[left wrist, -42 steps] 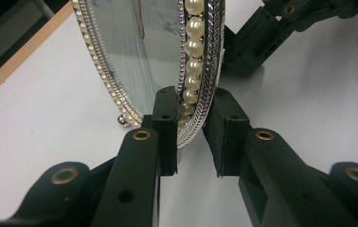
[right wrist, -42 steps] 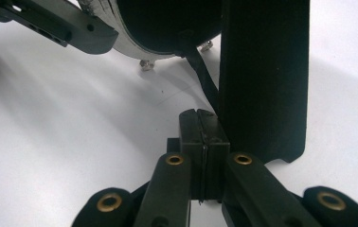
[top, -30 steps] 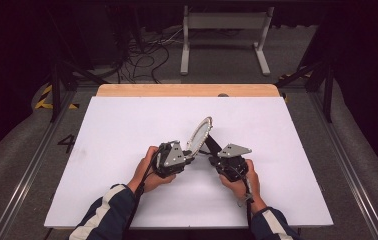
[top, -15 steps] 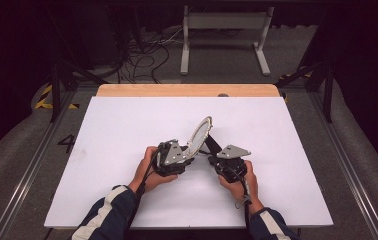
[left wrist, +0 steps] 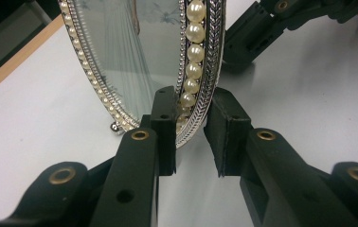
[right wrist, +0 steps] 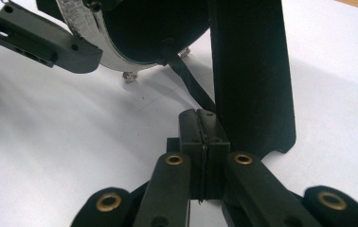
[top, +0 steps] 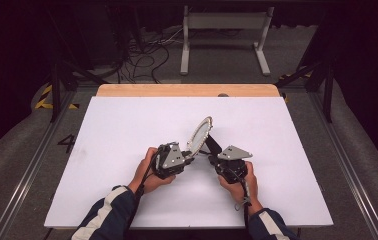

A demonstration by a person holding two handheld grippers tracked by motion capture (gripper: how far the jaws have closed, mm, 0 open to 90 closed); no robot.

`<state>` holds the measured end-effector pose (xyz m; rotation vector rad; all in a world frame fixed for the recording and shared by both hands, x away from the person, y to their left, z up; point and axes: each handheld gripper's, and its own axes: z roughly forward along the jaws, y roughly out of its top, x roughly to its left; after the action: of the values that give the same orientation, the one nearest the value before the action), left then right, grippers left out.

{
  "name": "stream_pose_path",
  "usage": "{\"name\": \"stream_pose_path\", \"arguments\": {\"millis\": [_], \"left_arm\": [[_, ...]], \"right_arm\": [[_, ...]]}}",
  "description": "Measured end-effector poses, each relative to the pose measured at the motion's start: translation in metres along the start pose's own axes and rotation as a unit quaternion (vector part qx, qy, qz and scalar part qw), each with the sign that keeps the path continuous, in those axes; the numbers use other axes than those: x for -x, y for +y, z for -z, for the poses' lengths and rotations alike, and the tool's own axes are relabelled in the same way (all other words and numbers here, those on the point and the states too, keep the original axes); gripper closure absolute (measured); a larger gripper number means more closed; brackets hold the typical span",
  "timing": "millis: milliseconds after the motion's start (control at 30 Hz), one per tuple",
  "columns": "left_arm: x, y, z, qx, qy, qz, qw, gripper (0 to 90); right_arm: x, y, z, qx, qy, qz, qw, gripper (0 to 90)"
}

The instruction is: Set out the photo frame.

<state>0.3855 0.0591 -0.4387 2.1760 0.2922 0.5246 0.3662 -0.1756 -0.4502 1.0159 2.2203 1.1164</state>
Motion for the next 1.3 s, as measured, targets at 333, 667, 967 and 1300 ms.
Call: {"name": "stream_pose_path", "arguments": {"millis": [333,667,967,1300], "left_arm": [[0.008,0.005,0.000,-0.004,-0.003,-0.005,1.0000,73.3],[0.011,0.007,-0.003,0.001,-0.009,0.009,0.9999,72.5],[0.016,0.012,-0.007,-0.003,0.001,0.019,0.9998,72.3],[0.016,0.013,-0.010,0.003,-0.004,0.031,0.9995,71.7]], "right_arm": [[0.005,0.002,0.000,-0.010,0.007,0.005,0.9999,90.0],[0.011,0.001,0.001,-0.012,0.007,0.009,0.9999,90.0],[0.017,0.001,0.000,-0.013,0.004,0.016,0.9998,90.0],[0.021,0.001,-0.003,-0.010,-0.005,0.018,0.9998,90.0]]}}
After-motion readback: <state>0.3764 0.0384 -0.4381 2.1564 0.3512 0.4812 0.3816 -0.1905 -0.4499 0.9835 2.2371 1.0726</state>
